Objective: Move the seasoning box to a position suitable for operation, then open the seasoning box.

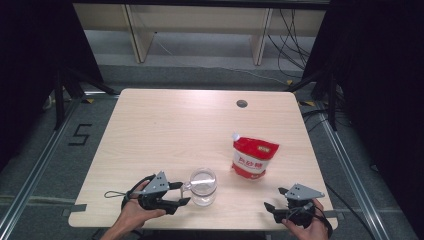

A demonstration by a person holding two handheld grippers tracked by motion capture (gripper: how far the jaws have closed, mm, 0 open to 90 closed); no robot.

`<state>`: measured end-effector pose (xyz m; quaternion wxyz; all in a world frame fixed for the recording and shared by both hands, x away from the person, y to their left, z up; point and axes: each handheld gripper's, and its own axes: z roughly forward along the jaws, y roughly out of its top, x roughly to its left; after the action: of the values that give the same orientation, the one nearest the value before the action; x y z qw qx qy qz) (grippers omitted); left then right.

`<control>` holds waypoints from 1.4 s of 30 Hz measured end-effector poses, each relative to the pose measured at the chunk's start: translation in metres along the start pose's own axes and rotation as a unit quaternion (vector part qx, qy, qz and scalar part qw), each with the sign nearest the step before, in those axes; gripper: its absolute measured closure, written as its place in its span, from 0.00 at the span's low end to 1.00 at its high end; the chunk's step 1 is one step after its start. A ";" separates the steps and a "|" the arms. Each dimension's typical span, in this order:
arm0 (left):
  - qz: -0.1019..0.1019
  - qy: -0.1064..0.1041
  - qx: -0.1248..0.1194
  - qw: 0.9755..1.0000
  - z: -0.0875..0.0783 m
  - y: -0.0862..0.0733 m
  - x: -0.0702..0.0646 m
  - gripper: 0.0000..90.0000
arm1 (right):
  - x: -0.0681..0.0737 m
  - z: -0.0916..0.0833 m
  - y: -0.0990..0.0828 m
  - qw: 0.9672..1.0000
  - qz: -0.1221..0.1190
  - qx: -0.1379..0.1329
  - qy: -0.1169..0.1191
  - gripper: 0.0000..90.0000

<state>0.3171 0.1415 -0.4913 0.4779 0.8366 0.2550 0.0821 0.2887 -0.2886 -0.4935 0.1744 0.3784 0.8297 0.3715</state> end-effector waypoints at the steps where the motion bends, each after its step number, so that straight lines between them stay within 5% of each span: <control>1: 0.000 0.000 0.000 1.000 0.000 0.000 0.000 0.37 | 0.000 0.000 0.000 1.000 0.000 0.000 0.000 0.29; 7: -0.004 0.005 -0.001 1.000 -0.004 0.006 -0.006 0.26 | 0.001 0.000 0.000 1.000 0.002 0.004 0.000 0.29; 15: 0.009 0.008 0.011 1.000 -0.009 0.013 -0.013 0.23 | 0.001 0.001 0.000 1.000 -0.002 0.005 0.001 0.29; 18: -0.008 0.008 0.006 1.000 -0.011 0.013 -0.016 0.21 | 0.000 0.003 0.000 1.000 -0.003 0.002 0.002 0.29; 31: -0.010 0.027 -0.001 1.000 -0.024 0.025 -0.024 0.21 | 0.001 0.006 0.003 1.000 -0.006 0.006 0.014 0.29; 33: 0.004 0.028 -0.001 1.000 -0.025 0.027 -0.022 0.21 | 0.003 0.006 0.003 1.000 -0.004 0.003 0.014 0.29; 35: -0.017 0.028 -0.013 0.999 -0.024 0.028 -0.024 0.22 | 0.004 0.005 0.005 1.000 -0.010 -0.005 0.017 0.29; 37: -0.006 0.030 -0.015 0.999 -0.026 0.029 -0.024 0.22 | 0.006 0.005 0.006 0.999 -0.013 -0.018 0.024 0.28; 42: -0.015 0.036 -0.027 0.999 -0.028 0.031 -0.025 0.24 | 0.011 0.003 0.010 0.999 -0.019 -0.034 0.033 0.28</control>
<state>0.2955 0.1372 -0.4471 0.4919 0.8162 0.2818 0.1118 0.2881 -0.2744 -0.4884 0.1665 0.3435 0.8293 0.4081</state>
